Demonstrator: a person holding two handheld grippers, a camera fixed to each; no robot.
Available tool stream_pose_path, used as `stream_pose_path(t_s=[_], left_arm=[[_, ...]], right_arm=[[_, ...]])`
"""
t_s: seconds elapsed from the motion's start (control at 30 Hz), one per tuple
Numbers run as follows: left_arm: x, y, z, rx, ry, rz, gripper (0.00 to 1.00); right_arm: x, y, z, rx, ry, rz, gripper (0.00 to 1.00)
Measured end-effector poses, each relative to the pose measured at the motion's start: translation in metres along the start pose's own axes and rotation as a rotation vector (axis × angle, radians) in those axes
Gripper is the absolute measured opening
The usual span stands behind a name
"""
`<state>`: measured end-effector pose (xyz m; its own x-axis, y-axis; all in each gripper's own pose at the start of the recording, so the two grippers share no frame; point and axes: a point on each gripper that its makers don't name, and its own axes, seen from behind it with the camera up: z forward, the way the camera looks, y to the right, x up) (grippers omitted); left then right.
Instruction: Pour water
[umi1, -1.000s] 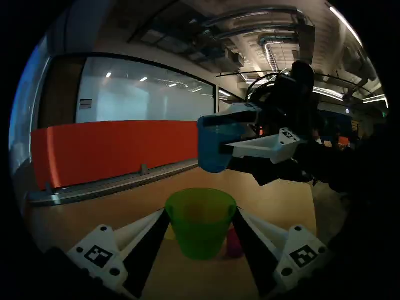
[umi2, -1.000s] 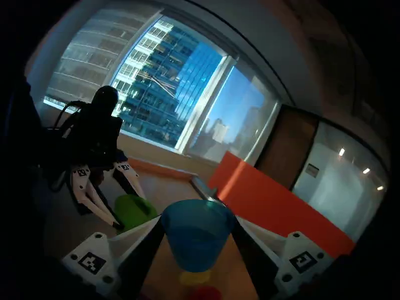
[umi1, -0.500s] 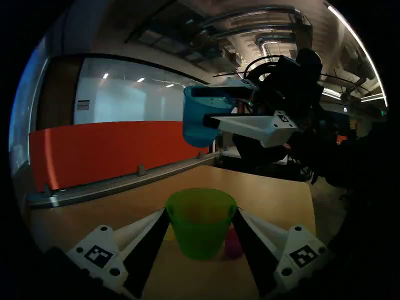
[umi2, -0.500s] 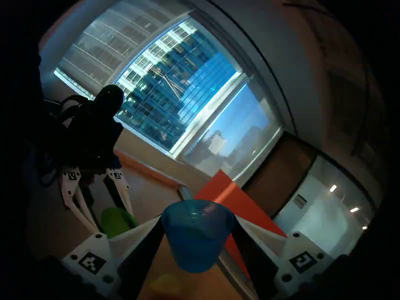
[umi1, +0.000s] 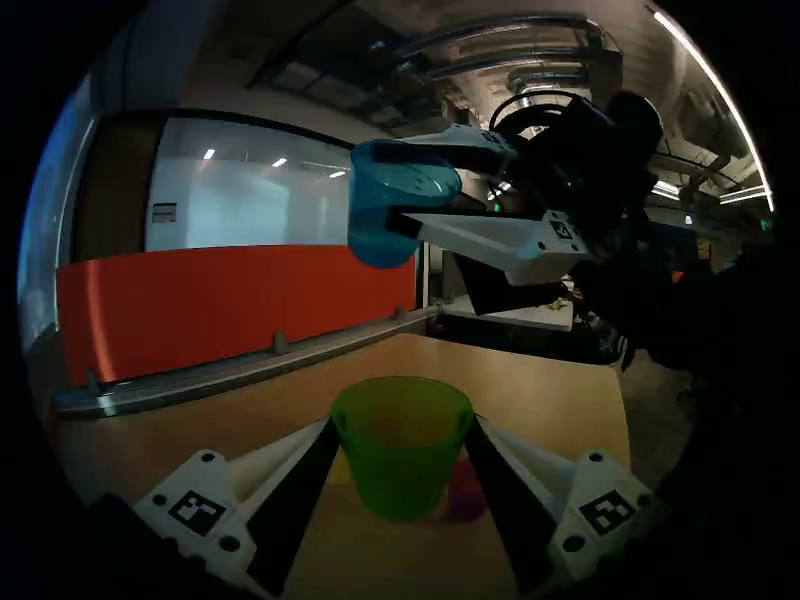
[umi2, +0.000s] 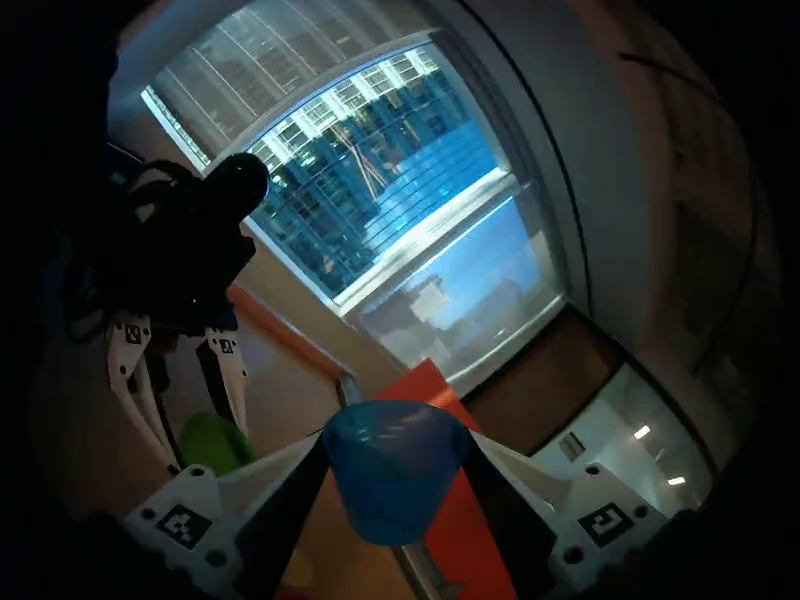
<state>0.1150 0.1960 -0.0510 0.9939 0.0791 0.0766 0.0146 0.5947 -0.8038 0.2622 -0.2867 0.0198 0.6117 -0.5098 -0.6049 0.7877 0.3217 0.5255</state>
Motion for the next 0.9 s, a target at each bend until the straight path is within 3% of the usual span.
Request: stream_pose_path(t_s=[0.67,0.9], left_arm=[[0.004,0.003,0.001,-0.011,0.005,-0.001,0.87],[0.005,0.006,0.002,-0.014,0.004,0.007,0.87]], right_arm=[[-0.001,0.006,0.013,0.009,-0.019,-0.233,0.92],[0.000,0.009,0.014,0.002,-0.023,-0.283,0.92]])
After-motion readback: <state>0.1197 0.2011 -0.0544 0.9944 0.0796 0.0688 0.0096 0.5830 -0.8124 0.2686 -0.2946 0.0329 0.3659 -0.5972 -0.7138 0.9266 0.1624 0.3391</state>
